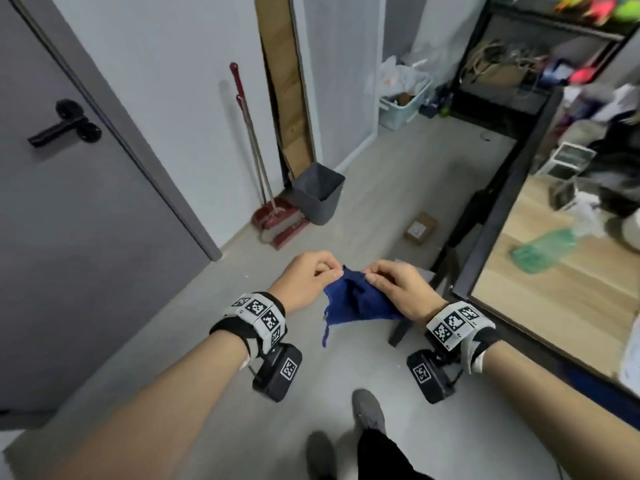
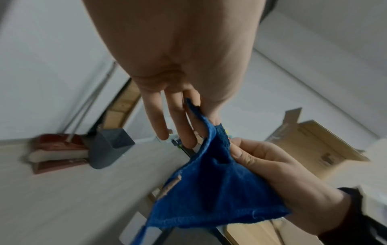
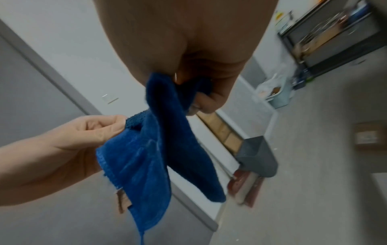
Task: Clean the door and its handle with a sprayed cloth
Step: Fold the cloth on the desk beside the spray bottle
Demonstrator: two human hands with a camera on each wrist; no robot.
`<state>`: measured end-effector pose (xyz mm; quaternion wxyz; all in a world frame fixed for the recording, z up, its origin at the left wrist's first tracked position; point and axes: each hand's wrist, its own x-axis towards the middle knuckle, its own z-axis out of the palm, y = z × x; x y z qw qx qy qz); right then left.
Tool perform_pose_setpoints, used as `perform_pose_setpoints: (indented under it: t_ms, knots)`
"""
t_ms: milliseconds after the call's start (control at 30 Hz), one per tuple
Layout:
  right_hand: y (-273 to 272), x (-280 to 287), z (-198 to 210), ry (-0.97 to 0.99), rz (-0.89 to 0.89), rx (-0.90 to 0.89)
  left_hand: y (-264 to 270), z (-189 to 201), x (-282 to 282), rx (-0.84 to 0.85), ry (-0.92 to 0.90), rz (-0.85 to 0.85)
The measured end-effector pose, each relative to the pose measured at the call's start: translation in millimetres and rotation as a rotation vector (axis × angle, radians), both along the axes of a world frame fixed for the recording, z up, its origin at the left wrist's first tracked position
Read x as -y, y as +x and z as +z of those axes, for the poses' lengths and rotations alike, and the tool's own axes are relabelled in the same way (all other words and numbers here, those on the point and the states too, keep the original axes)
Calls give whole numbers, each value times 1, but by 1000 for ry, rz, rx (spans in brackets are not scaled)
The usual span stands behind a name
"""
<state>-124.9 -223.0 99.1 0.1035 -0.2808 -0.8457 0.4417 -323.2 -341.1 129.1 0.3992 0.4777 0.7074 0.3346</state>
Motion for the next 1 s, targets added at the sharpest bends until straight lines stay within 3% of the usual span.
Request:
perform_pose_setpoints:
  t_ms: [200, 333, 600, 833, 1000]
  knots:
    - [134, -45, -4, 74, -261, -3, 107, -4, -86, 7, 40, -233]
    - [208, -76, -4, 46, -331, 41, 170, -4, -145, -7, 47, -357]
    - [323, -154, 1, 17, -390, 10, 271, -8, -234, 8, 4, -381]
    - [384, -205, -7, 78, -245, 330, 300, -15, -280, -26, -57, -319]
    - [404, -230, -15, 354, -230, 486, 286, -26, -298, -134, -29, -304]
